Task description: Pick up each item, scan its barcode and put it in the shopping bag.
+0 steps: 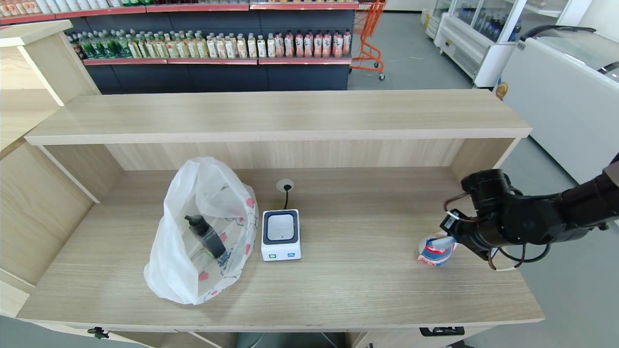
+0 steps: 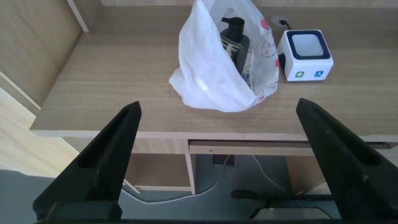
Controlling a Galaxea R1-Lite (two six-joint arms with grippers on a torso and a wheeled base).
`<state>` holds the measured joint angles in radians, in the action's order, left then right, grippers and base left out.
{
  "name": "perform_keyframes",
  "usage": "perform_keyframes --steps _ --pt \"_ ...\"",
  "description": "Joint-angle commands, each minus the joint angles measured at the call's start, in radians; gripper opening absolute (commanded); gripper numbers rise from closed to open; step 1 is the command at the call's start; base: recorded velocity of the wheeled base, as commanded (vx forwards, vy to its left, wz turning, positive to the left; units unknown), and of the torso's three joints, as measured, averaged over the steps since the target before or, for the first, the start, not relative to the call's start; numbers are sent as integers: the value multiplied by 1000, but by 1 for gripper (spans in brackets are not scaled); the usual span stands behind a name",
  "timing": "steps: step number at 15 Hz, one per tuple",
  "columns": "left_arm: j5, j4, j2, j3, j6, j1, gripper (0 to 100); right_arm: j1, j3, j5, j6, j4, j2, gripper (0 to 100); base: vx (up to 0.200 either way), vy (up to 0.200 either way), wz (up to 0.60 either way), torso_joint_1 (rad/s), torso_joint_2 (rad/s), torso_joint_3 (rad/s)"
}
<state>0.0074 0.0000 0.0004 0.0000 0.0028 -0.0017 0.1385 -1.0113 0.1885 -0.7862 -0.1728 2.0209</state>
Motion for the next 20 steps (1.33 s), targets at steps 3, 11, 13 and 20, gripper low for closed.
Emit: perform_keyframes --steps 3,11,13,20 --pt "0 0 1 0 0 0 100 26 -1 -50 68 -25 -90 0 0 0 0 0 0 0" --pt "0 0 0 0 0 0 100 -148 408 -1204 834 -283 -505 0 0 0 0 0 0 0" --pt "0 0 0 0 0 0 100 -65 407 -1219 846 -274 -545 0 0 0 0 0 0 0" --pt "0 0 0 0 0 2 100 222 349 -1115 424 -275 -634 0 0 0 0 0 0 0"
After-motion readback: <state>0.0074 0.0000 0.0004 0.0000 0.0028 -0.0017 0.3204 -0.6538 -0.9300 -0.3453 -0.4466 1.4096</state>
